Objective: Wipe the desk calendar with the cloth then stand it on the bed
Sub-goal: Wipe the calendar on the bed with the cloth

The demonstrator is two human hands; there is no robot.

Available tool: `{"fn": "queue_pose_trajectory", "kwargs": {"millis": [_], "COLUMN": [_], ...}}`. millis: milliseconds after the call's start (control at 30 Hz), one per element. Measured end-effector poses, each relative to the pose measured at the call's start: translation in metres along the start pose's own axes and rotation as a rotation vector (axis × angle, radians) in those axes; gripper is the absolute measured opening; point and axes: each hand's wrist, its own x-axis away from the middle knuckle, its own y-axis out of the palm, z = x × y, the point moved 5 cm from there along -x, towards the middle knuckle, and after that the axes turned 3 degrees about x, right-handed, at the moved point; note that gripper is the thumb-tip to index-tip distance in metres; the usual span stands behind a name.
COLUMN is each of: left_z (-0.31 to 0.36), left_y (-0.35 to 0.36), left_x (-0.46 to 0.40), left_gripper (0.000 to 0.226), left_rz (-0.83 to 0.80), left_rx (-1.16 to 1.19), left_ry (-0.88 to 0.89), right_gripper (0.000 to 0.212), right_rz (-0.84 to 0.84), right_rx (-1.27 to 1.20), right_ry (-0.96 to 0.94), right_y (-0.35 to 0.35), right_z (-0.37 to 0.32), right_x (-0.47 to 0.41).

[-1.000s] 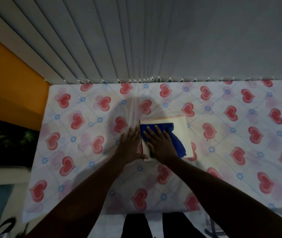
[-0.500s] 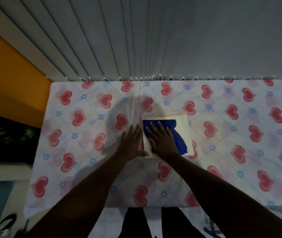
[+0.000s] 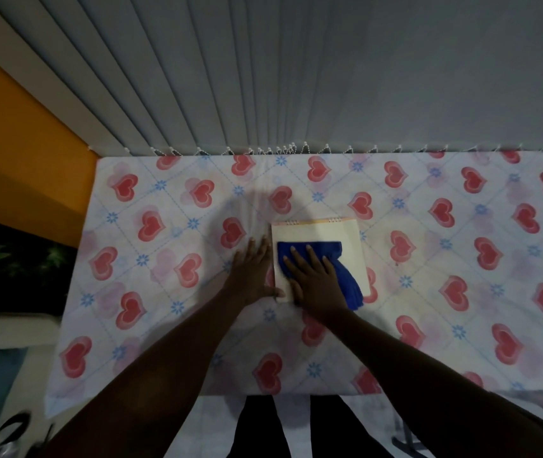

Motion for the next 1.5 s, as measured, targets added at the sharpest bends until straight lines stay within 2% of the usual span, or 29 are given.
{"fn": "queue_pose_trajectory", "kwargs": {"millis": [167, 300, 400, 500, 600, 733, 800, 933, 1000, 1200, 1367, 1500], "left_z": [0.0, -0.001, 0.002, 0.006, 0.011, 0.012, 0.012, 0.011, 0.011, 0.014, 0.018, 0.019], "left_y": [0.001, 0.002, 0.002, -0.001, -0.003, -0.005, -0.004, -0.002, -0.001, -0.003, -0.007, -0.008], "left_x": [-0.001, -0.003, -0.002, 0.0, -0.001, -0.003, -0.005, -0.008, -0.008, -0.01, -0.009, -0.008], "left_gripper": [0.125, 0.126, 0.126, 0.127, 0.121, 0.12, 0.12, 0.121, 0.122, 0.122, 0.121, 0.12], "left_rz": [-0.001, -0.011, -0.013, 0.009, -0.022, -0.037, -0.053, -0.071, -0.074, -0.1, -0.099, -0.101], "left_rx": [-0.012, -0.03, -0.014, 0.034, 0.002, -0.045, -0.056, -0.054, -0.056, -0.125, -0.123, -0.123], "left_ry": [0.002, -0.019, -0.024, -0.018, 0.003, -0.006, -0.01, -0.021, -0.023, -0.043, -0.056, -0.058], "right_gripper": [0.053, 0.052, 0.053, 0.054, 0.053, 0.052, 0.053, 0.055, 0.054, 0.054, 0.056, 0.055], "right_rz": [-0.049, -0.027, 0.003, -0.01, -0.046, -0.006, 0.025, 0.012, 0.003, 0.068, 0.06, 0.044], "right_rx": [0.08, 0.021, -0.033, -0.038, -0.025, -0.045, -0.072, -0.089, -0.097, -0.117, -0.125, -0.138], "right_ry": [-0.209, -0.057, 0.059, 0.036, 0.0, 0.178, 0.236, 0.204, 0.173, 0.377, 0.395, 0.424], "right_y": [0.006, -0.017, -0.012, 0.004, 0.004, -0.025, -0.024, 0.003, 0.002, -0.026, -0.003, -0.025], "right_z": [0.008, 0.013, 0.006, 0.001, 0.013, 0.038, 0.036, 0.019, 0.029, 0.056, 0.04, 0.065], "right_x": [0.011, -0.038, -0.024, 0.014, 0.007, -0.037, -0.03, 0.022, 0.017, -0.013, 0.036, -0.003]}}
